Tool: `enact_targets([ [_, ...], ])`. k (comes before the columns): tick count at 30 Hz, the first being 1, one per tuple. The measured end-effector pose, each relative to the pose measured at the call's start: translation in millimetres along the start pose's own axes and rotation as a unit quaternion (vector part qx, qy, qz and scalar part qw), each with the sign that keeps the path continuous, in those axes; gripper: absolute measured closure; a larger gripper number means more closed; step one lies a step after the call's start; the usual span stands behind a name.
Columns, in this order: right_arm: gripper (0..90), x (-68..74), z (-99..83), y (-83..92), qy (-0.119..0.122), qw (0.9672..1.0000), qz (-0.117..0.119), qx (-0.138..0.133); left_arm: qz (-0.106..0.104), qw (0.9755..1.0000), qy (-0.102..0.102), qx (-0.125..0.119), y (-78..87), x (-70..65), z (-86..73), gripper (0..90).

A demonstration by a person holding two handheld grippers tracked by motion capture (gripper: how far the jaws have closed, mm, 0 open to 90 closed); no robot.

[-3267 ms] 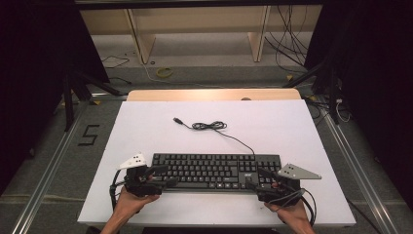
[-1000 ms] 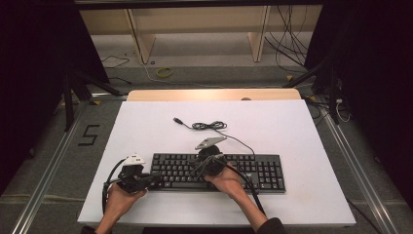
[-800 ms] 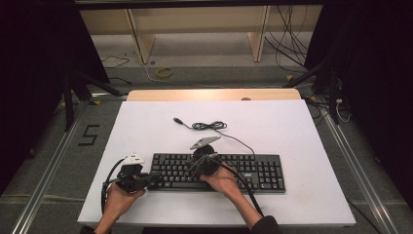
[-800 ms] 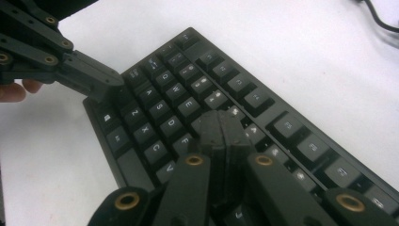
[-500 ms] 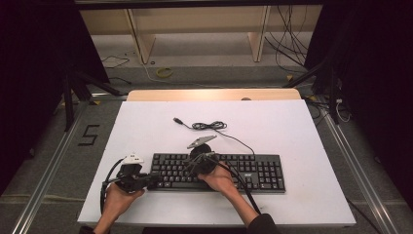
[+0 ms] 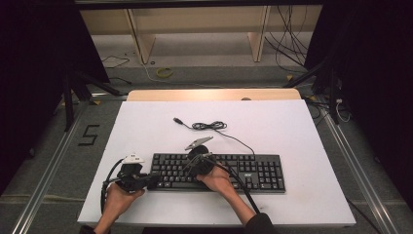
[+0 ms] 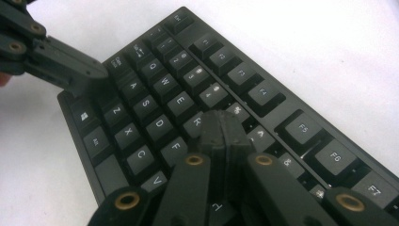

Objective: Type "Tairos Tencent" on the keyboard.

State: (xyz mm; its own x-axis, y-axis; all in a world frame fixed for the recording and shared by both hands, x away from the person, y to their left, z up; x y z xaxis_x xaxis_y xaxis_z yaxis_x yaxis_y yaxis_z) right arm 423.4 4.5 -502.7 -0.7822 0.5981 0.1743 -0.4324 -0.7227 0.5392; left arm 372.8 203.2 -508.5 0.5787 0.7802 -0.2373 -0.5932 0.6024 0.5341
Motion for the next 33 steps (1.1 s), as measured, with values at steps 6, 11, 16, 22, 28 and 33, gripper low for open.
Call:
enact_targets([
  [6, 90.0, 1.0, -3.0, -1.5, 0.005, 1.0000, -0.005, 0.004, 0.001, 1.0000, 0.005, 0.002, -0.7, -0.2, 0.2, 89.3],
  [11, 90.0, 0.9, -2.5, -0.2, -0.002, 1.0000, -0.004, 0.003, 0.000, 1.0000, 0.008, 0.000, -0.4, 0.3, -0.1, 89.0],
  [16, 89.4, -0.4, 1.6, 10.3, -0.015, 0.9996, 0.005, -0.024, -0.006, 0.9998, 0.011, -0.015, 1.5, -1.4, 3.7, 83.1],
  [22, 83.6, -2.6, 4.4, 22.5, -0.017, 0.9988, 0.006, -0.045, -0.021, 0.9985, 0.014, -0.048, 4.5, -5.4, 9.7, 75.2],
  [28, 71.4, -6.2, 7.4, 38.0, -0.024, 0.9972, 0.015, -0.070, -0.036, 0.9964, 0.023, -0.074, 5.4, -8.2, 14.4, 60.6],
  [33, 60.7, -6.4, 8.2, 48.3, -0.026, 0.9957, 0.025, -0.085, -0.039, 0.9955, 0.025, -0.082, 3.8, -9.1, 16.7, 51.4],
])
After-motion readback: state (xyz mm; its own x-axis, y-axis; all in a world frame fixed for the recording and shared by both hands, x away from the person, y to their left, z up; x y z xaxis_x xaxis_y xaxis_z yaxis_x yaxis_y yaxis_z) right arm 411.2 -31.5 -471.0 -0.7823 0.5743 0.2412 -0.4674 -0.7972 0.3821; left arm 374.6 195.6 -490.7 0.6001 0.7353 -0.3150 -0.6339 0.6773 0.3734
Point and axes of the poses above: each handheld gripper's, and its own axes: y roughly backward along the jaws, z roughly out of its top, x roughly to its left, the point moved 4 cm from there along -y, roughly forward along the jaws, and after that the axes turned 14 degrees about -x, right-handed, at the moved point
